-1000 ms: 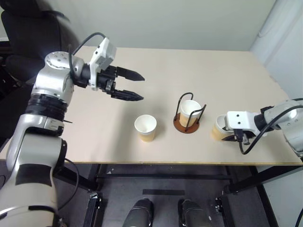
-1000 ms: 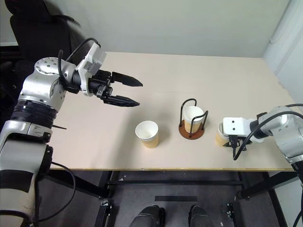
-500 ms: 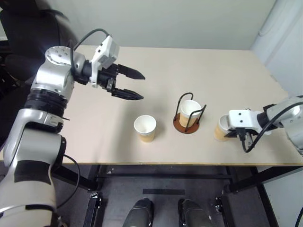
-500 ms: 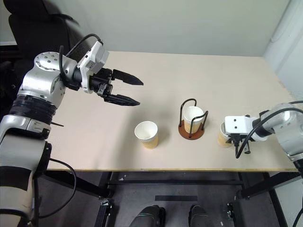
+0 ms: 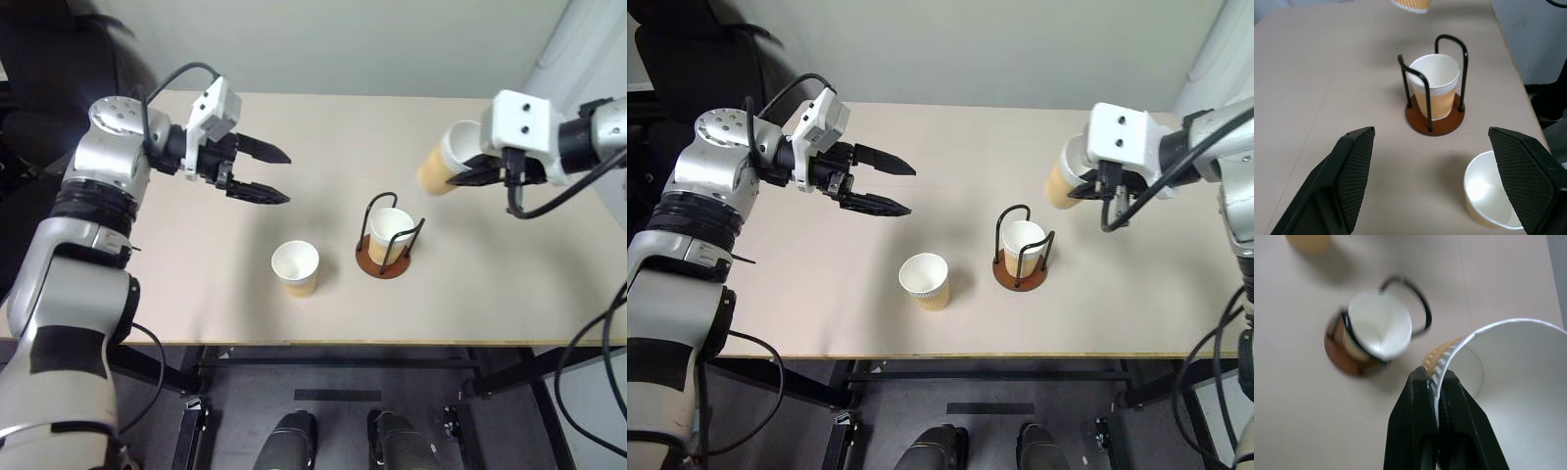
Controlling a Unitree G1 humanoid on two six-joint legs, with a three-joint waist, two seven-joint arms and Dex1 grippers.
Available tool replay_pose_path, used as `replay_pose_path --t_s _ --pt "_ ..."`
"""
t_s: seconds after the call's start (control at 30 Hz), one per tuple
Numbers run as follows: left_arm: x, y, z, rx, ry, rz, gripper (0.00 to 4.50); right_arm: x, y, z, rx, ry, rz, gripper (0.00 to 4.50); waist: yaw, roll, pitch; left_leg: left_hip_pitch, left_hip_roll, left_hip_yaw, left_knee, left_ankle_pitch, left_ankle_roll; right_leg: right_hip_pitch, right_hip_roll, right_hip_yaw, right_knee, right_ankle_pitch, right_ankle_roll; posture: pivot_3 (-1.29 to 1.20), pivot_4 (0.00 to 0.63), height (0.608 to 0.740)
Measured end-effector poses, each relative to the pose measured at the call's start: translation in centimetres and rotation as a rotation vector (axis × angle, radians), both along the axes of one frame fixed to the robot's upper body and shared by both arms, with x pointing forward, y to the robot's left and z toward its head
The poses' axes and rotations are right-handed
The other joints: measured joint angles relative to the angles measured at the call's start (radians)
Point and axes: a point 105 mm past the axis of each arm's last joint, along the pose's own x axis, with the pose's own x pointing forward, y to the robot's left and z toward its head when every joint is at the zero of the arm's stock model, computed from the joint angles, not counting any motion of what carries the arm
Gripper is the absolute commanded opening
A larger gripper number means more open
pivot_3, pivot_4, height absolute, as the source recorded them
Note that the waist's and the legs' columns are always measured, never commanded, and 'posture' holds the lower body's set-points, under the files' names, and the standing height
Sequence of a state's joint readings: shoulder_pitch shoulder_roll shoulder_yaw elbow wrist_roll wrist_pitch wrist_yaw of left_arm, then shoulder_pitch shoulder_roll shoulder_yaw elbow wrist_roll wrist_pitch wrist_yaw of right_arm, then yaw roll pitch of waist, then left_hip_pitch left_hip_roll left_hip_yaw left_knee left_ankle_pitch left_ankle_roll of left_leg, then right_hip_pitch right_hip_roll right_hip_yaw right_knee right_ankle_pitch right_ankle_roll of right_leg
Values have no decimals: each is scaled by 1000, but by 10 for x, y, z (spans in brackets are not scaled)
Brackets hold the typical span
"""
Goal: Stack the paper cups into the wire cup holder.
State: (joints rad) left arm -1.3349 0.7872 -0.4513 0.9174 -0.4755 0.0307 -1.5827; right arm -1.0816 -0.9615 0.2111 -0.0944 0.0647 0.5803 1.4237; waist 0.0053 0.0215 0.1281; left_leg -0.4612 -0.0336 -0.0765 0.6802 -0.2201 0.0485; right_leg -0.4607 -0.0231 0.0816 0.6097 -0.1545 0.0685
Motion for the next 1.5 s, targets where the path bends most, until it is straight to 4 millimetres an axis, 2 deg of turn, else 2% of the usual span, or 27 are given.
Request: replay_pose_path --t_s 0.1,0.37,0.63,0.93,1.23,1.3,1.5 --pt "2 2 -2 -4 -1 10 3990 -4 12 -4 13 27 40 38 3 0 0 -1 1 -1 1 1 -2 -1 0 -1 0 -1 -1 0 150 740" --pt "3 4 -3 -4 -7 14 3990 -7 25 -22 -41 78 105 38 3 0 0 -3 0 0 1 3 -8 -2 1 -2 1 -3 -1 0 150 740" --pt "3 5 -2 -2 -12 16 3990 -1 21 -35 -125 94 135 38 1 0 0 -3 1 0 1 0 -3 -3 1 -2 2 -2 -2 0 150 740" --pt "1 5 0 3 -14 13 3990 4 28 -34 -182 88 195 38 -3 0 0 -3 1 -1 2 0 -3 -3 2 -2 2 -2 -5 0 150 740" --pt "1 7 1 6 -16 20 3990 7 32 -46 -244 102 244 38 -4 0 0 -3 2 -2 2 2 -5 -3 1 -2 2 -2 -4 0 150 740" --pt "1 9 1 7 -18 25 3990 10 31 -48 -259 100 248 38 -5 0 0 -3 1 -2 2 5 -11 -3 1 -2 2 -2 -5 0 150 740" --pt "0 12 2 10 -20 34 3990 12 27 -52 -292 103 256 38 -5 0 0 -3 1 -1 1 6 -11 -3 2 -3 2 -2 -5 0 150 740"
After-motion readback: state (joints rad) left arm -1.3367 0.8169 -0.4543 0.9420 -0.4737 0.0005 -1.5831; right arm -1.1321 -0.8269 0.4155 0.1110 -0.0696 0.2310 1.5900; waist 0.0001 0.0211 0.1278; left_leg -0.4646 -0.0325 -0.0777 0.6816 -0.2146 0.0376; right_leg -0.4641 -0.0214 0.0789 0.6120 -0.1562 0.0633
